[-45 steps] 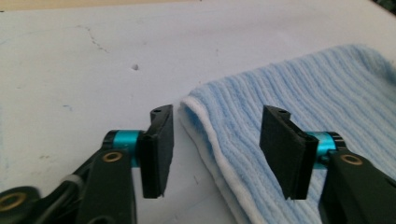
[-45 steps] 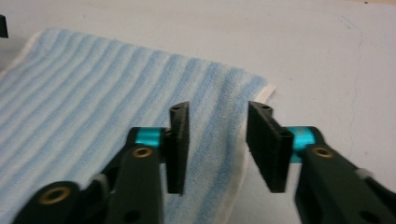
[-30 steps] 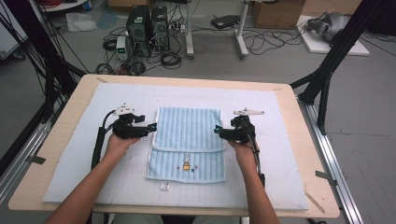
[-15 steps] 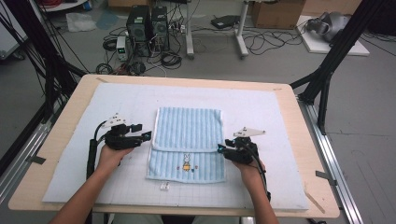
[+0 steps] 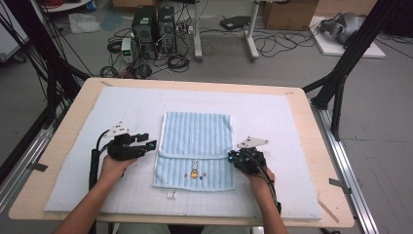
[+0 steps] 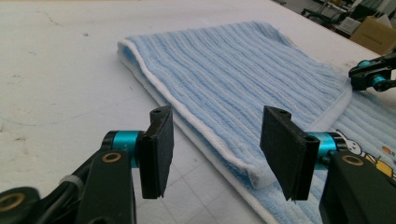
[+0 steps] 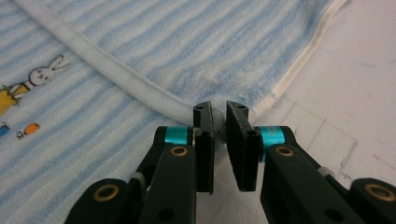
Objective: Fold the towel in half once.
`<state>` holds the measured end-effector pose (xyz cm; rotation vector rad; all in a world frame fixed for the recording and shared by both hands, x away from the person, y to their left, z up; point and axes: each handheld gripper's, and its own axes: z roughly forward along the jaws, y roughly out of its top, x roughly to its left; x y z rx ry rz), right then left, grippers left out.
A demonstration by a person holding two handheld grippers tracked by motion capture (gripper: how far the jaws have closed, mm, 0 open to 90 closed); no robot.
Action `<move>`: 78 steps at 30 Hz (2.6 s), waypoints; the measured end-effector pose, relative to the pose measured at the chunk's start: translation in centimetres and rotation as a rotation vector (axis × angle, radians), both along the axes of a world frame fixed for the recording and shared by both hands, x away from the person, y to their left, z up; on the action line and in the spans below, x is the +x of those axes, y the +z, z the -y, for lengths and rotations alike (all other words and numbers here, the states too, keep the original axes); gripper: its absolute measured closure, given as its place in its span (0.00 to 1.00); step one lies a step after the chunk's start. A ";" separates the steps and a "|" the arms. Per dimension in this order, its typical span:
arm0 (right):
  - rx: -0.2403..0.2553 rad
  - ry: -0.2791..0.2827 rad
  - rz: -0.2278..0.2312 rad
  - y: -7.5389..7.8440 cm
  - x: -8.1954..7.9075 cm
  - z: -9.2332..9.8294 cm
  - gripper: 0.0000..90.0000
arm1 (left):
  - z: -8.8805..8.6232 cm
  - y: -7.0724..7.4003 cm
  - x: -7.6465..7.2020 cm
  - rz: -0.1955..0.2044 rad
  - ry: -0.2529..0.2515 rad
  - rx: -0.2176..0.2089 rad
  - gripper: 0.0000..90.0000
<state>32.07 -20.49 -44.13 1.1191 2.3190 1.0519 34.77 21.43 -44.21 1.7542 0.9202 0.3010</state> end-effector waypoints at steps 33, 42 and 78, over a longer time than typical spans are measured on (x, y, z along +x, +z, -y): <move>0.106 0.011 0.029 1.8 -1.1 0.6 0.90 | 3.2 0.6 -1.9 0.047 -0.126 0.129 0.89; 0.139 0.021 0.045 2.8 -2.7 0.9 0.90 | 2.4 1.2 -3.8 0.047 -0.159 0.073 0.89; 0.042 0.043 -0.045 1.8 -10.2 0.9 0.69 | 1.0 0.5 -9.3 -0.040 -0.199 0.111 0.59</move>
